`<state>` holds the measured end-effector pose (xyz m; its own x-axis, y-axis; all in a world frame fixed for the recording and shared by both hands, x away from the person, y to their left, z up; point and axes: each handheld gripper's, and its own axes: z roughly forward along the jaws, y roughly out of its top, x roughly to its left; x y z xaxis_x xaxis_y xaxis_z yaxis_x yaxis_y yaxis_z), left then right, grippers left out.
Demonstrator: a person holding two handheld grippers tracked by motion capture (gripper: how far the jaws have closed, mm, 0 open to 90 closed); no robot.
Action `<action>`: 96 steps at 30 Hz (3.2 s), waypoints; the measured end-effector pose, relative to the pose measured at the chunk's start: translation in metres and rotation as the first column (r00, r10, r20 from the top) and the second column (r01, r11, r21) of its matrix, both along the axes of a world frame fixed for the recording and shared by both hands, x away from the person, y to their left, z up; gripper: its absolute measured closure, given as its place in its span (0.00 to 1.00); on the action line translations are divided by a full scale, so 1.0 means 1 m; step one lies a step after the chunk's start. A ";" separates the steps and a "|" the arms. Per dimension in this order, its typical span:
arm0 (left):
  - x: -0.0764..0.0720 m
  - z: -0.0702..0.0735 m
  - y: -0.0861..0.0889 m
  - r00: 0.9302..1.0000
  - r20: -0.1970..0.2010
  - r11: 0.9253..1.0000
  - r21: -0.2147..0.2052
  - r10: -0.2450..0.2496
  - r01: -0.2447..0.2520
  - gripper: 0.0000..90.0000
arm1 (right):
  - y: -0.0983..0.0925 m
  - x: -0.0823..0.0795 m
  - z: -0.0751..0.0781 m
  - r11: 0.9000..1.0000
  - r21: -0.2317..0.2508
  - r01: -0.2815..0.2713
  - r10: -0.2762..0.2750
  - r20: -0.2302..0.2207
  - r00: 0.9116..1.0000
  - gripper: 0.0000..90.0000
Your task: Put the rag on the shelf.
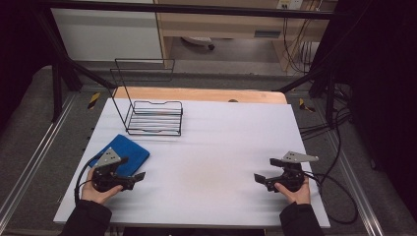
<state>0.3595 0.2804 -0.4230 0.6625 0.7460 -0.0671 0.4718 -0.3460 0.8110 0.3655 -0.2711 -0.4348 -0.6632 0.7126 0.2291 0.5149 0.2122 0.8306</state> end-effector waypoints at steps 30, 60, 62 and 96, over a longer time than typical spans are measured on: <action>0.022 -0.014 0.004 0.989 -0.107 0.980 0.181 0.098 -0.078 0.60 | 0.006 0.002 -0.004 0.999 -0.034 0.000 -0.001 -0.024 1.000 0.01; 0.031 -0.017 0.009 0.987 -0.109 0.969 0.228 0.122 -0.094 0.93 | 0.005 0.002 -0.003 0.999 -0.042 0.003 -0.004 -0.016 1.000 0.01; 0.031 -0.016 0.010 0.986 -0.112 0.971 0.218 0.120 -0.093 0.94 | 0.005 0.002 -0.003 0.999 -0.042 0.001 -0.002 -0.017 1.000 0.01; -0.004 0.000 -0.036 0.984 -0.142 0.993 0.032 -0.105 0.111 0.96 | 0.004 0.002 -0.003 0.999 -0.041 0.000 -0.001 -0.016 1.000 0.01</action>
<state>0.3554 0.2448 -0.4230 0.7253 0.6748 -0.1362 0.5376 -0.4318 0.7242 0.3677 -0.2671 -0.4376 -0.6594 0.7219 0.2100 0.5280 0.2458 0.8129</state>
